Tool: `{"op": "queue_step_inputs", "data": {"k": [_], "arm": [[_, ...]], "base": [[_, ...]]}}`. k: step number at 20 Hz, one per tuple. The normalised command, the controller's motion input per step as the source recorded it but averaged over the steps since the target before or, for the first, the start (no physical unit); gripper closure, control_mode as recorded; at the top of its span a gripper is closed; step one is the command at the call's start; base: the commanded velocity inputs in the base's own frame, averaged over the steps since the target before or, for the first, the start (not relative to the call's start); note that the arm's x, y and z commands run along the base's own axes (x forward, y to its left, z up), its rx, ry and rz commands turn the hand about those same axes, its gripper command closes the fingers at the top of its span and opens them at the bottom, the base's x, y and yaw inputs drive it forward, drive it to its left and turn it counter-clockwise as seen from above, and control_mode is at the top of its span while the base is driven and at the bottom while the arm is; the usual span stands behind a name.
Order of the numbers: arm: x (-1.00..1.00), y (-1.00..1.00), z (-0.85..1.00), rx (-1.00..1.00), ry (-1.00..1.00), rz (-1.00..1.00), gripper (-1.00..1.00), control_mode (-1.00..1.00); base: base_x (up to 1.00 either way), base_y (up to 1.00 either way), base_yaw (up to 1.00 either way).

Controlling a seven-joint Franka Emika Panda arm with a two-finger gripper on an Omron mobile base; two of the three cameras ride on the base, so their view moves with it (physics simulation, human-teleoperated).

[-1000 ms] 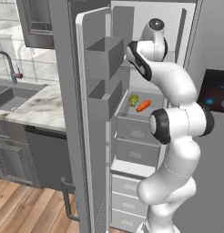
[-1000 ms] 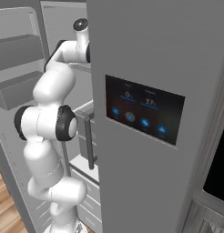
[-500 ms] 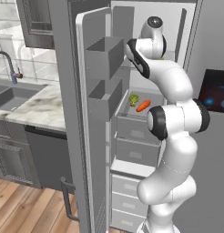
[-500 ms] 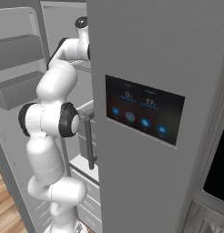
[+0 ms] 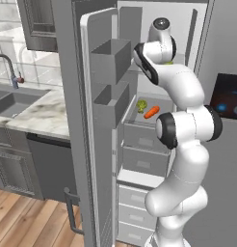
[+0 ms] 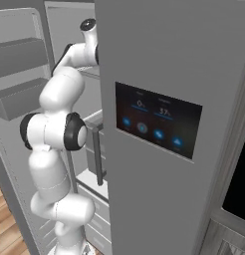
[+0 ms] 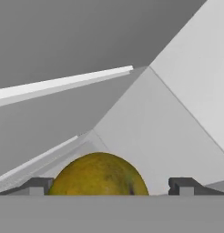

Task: Take the mango and orange from the highest rack and move them to the second highest rack where the carrot and broccoli are located, to maximize freezer space. Close the freezer door after rearranging.

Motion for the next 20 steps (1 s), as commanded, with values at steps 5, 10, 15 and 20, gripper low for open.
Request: {"op": "queue_step_inputs", "data": {"k": [5,10,15,20], "arm": [[0.04,0.0,-0.35,-0.01,0.0,0.0,1.0,-1.0],[-0.26,0.04,-0.18,0.0,-0.01,0.01,1.0,-1.0],[-0.66,0.41,-0.01,-0.01,0.0,0.0,1.0,-1.0],[-0.82,0.47,-0.03,-0.01,0.0,0.0,1.0,-1.0]], "base": [[0.0,0.0,0.0],[0.0,0.0,0.0],[0.0,0.0,0.0],[0.0,0.0,0.0]]}}
